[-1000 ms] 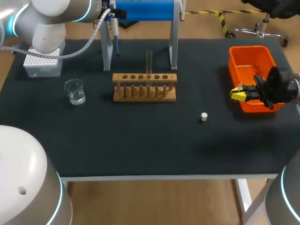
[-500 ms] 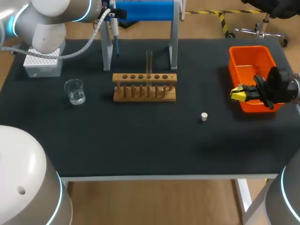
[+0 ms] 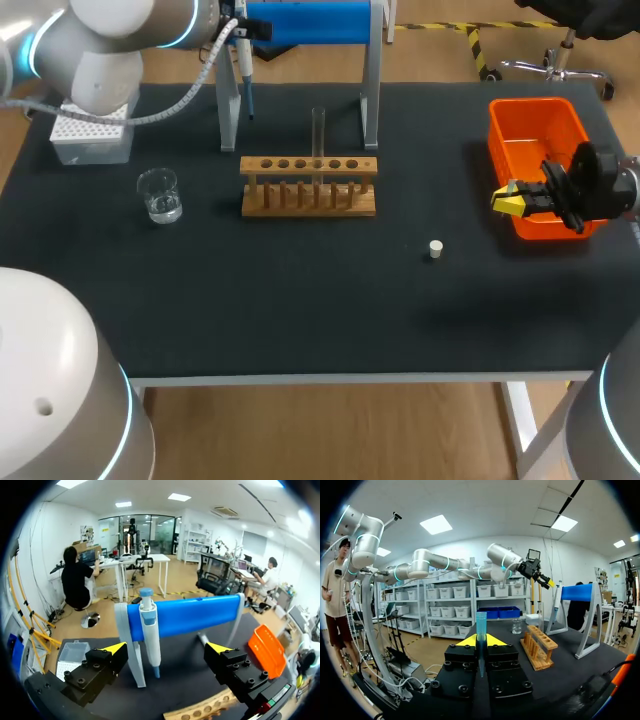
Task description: Invert the test tube, pick up the pipette, mount the tip to pipette, aspirate from beaker and dispense into the tube, eject the tip, return the pipette, and cap with the stopper.
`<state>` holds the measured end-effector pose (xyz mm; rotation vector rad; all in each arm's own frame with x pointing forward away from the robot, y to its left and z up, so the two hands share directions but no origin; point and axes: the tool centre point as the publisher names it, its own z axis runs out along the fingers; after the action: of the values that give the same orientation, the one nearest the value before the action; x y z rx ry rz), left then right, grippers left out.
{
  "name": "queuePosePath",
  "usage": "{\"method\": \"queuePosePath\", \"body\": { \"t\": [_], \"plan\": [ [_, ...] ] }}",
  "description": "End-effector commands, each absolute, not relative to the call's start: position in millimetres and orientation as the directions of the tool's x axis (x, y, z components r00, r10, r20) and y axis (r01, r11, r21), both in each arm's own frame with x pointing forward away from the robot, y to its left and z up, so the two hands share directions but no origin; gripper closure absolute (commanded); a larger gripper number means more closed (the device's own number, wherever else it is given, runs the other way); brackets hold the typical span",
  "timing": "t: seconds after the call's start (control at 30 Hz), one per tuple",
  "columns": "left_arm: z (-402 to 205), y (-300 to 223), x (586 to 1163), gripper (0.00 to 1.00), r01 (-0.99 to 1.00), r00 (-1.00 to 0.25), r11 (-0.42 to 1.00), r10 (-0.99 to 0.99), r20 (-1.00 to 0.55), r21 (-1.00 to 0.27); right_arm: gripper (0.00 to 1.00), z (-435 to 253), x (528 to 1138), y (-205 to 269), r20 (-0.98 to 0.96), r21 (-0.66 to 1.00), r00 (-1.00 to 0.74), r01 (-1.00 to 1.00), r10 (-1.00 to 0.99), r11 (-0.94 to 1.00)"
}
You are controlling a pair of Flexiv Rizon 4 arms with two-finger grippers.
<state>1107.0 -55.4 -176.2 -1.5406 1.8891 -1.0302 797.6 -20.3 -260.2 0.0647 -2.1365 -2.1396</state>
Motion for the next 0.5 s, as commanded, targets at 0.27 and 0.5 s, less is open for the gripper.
{"method": "queuePosePath", "body": {
  "t": [0.27, 0.5],
  "plan": [
    [-184, -70, 1121, 0.00, -0.559, -0.186, 0.021, -0.977, 0.101, -0.829, 1.00, -260, 797, -21, 0.052, 0.999, -0.992, 0.052, -0.113, 0.002],
    [-187, -72, 1127, 0.00, -0.546, -0.174, 0.015, -0.980, 0.095, -0.838, 1.00, -260, 797, -21, 0.052, 0.999, -0.992, 0.052, -0.113, 0.002]
  ]
}}
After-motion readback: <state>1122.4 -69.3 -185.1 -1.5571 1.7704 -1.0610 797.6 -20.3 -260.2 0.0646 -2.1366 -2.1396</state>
